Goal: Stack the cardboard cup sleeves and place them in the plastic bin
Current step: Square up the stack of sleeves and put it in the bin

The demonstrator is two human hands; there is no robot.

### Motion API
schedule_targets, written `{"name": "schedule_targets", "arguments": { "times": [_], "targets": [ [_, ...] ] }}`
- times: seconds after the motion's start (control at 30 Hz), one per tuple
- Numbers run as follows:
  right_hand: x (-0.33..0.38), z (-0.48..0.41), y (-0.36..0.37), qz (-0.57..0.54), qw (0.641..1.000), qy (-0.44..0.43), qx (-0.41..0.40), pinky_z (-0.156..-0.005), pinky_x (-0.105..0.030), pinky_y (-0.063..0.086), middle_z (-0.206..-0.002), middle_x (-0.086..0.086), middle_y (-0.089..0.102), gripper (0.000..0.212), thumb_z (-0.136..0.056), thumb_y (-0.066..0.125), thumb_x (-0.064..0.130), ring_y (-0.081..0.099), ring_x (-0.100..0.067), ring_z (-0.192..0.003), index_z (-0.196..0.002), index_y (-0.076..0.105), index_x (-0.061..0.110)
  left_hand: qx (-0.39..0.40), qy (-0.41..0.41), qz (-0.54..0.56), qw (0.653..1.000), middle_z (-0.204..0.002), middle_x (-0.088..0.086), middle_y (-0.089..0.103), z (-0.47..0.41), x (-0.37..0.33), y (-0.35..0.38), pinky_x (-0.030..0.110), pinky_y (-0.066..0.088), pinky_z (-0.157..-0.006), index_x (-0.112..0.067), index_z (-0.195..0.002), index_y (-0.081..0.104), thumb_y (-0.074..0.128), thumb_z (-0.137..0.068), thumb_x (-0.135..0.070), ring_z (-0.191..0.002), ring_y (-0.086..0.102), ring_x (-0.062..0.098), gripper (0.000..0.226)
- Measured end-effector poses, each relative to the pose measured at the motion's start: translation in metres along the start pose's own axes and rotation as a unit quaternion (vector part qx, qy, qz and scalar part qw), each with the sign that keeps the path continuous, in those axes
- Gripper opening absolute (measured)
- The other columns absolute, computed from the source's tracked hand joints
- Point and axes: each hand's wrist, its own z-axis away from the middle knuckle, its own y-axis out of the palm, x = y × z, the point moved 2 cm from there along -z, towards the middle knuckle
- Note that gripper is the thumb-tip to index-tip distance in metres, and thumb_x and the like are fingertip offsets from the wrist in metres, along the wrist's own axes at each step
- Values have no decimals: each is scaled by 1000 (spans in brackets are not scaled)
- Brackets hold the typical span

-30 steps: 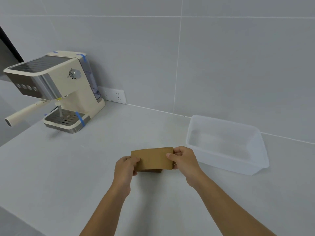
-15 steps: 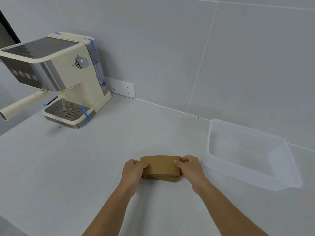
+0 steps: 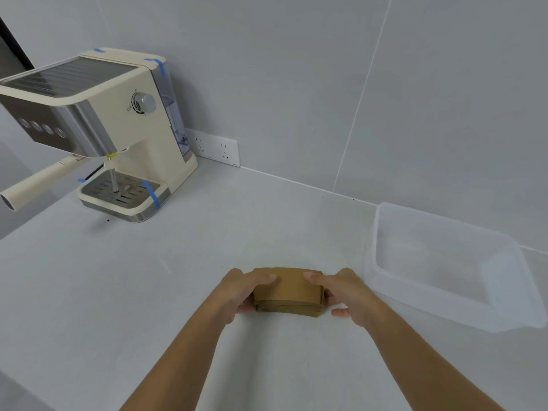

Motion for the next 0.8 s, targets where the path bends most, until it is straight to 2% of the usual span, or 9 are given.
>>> {"name": "schedule_targets", "arguments": {
  "times": [0.13, 0.23, 0.33, 0.4, 0.47, 0.53, 0.6, 0.73, 0.8],
  "targets": [
    [3, 1, 0, 31, 999, 7, 36, -73, -37, 49, -97, -7, 64, 59, -66, 79, 32, 65, -19, -78, -111, 51, 7, 11, 6, -43, 999, -92, 2, 52, -1, -2, 6, 27, 51, -67, -6, -98, 41, 76, -72, -15, -88, 55, 19, 44],
    [-1, 1, 1, 16, 999, 0, 41, -68, -31, 48, -101, -9, 64, 57, -66, 80, 25, 63, -19, -82, -111, 52, 5, 20, 8, -47, 999, -91, 1, 50, -4, 0, 7, 29, 49, -76, -10, -82, 43, 77, -70, -11, -90, 54, 19, 35],
    [-5, 4, 2, -42, 997, -11, 63, -61, -24, 49, -107, -11, 67, 52, -67, 80, 18, 64, -20, -90, -110, 57, 2, 40, -3, -13, 999, -107, 9, 58, -3, 4, 4, 31, 48, -81, 0, -104, 51, 78, -67, -9, -101, 56, 24, 47],
    [-7, 7, 2, -82, 991, -31, 97, -67, -26, 54, -106, -12, 69, 44, -68, 79, 12, 66, -22, -94, -107, 62, -2, 80, 10, 16, 997, -116, 14, 64, 0, 7, 2, 31, 50, -85, 3, -109, 59, 76, -67, -5, -105, 59, 26, 46],
    [-9, 11, 0, -78, 987, -76, 116, -79, -28, 55, -107, -12, 70, 38, -69, 77, 9, 66, -23, -98, -104, 65, 0, 122, 51, 32, 991, -116, 14, 65, 5, 12, 3, 27, 50, -80, 0, -110, 59, 75, -66, 0, -103, 61, 24, 46],
    [-11, 17, 0, -64, 981, -133, 123, -79, -23, 54, -105, -9, 71, 34, -70, 75, 6, 66, -20, -96, -103, 66, 5, 131, 96, 51, 985, -118, 10, 60, 9, 17, 5, 20, 48, -71, -5, -115, 51, 72, -68, 5, -103, 59, 19, 52],
    [-15, 20, 3, -71, 976, -177, 101, -72, -18, 52, -104, -8, 68, 35, -69, 74, 0, 65, -20, -93, -102, 64, 8, 123, 145, 59, 980, -119, 5, 54, 11, 23, 8, 16, 48, -70, -13, -119, 43, 66, -75, 8, -104, 55, 14, 53],
    [-20, 24, 13, -82, 965, -248, 23, -85, -27, 47, -112, -3, 52, 40, -72, 70, -4, 57, -18, -102, -96, 59, 26, 108, 237, 91, 961, -120, 1, 54, 13, 33, 12, 18, 51, -76, -25, -120, 42, 60, -79, 11, -108, 54, 14, 57],
    [-24, 26, 17, -78, 958, -276, 10, -81, -19, 46, -110, 2, 49, 44, -73, 69, -4, 55, -11, -100, -93, 57, 33, 97, 262, 100, 955, -121, 2, 53, 13, 39, 12, 20, 52, -78, -26, -120, 43, 61, -78, 12, -108, 54, 14, 59]
  ]
}}
